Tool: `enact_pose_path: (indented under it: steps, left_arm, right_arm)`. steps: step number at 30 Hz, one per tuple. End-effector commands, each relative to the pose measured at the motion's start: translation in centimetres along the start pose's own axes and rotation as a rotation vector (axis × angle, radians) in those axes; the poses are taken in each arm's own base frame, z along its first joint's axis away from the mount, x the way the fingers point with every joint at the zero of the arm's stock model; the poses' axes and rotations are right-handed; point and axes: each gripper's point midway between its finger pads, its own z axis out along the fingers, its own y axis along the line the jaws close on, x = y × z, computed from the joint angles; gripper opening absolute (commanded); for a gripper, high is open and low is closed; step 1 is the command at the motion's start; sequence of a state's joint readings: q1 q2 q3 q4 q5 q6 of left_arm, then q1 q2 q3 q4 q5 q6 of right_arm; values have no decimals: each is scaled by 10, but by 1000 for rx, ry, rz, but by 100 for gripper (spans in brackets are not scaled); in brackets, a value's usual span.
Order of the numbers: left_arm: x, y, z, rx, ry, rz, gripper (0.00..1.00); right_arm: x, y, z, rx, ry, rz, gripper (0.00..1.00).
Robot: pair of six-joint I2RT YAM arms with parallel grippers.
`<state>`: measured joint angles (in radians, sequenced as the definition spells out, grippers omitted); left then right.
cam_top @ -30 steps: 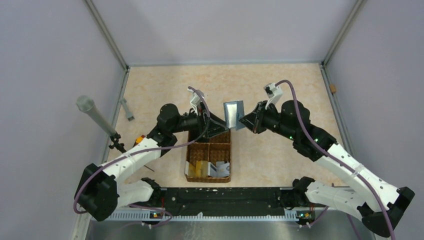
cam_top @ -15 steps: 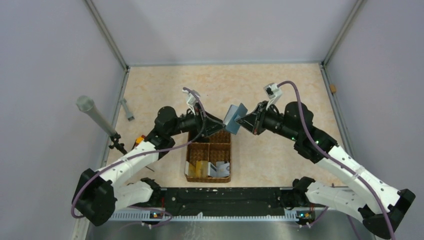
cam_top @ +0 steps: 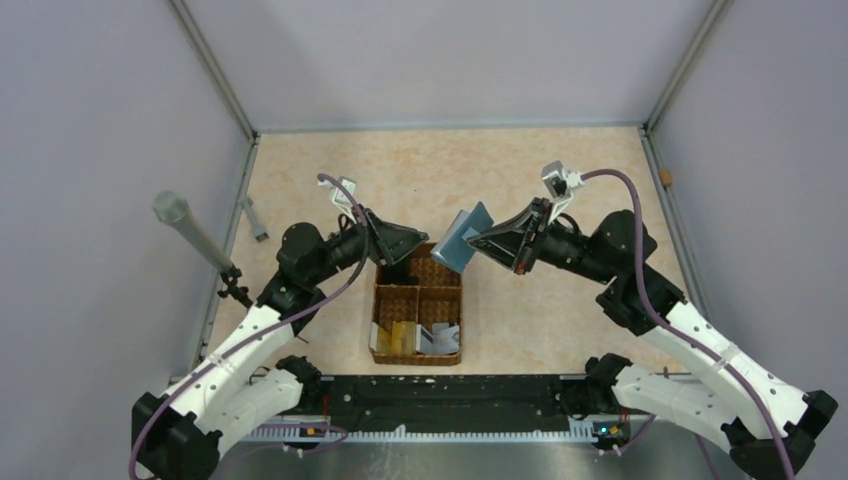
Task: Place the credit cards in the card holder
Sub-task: Open the card holder at the center of the board.
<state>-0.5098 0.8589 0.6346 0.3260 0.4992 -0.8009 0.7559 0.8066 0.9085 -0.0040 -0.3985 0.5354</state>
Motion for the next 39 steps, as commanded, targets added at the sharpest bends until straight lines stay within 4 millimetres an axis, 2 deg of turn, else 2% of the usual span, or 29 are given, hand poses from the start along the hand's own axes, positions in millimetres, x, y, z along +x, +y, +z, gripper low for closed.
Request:
enact_pose_path:
  steps: [1,7,10,19,26,35,39]
  left_arm:
    - [2,-1,-2,-22,37,-124,57]
    - [13,-5,-3,4,97,-209,56]
    - [16,-13,-4,49,112,-232,55]
    - [22,-31,-7,155,167,-267,55]
    - [18,-48,-9,244,178,-291,56]
    - [27,-48,-8,275,239,-317,56]
    - [24,-55,-7,320,234,-324,56]
  right_arm:
    - [-31,36,-6,-161,-110,-79,0]
    - [-39,50,-8,-228,-138,-93,0]
    - [-40,52,-7,-240,-135,-93,0]
    - [-37,54,-5,-264,-124,-88,0]
    - [-33,52,-3,-264,-110,-82,0]
    - [-32,53,-4,-271,-111,-81,0]
    - [-31,53,-4,-274,-112,-80,0]
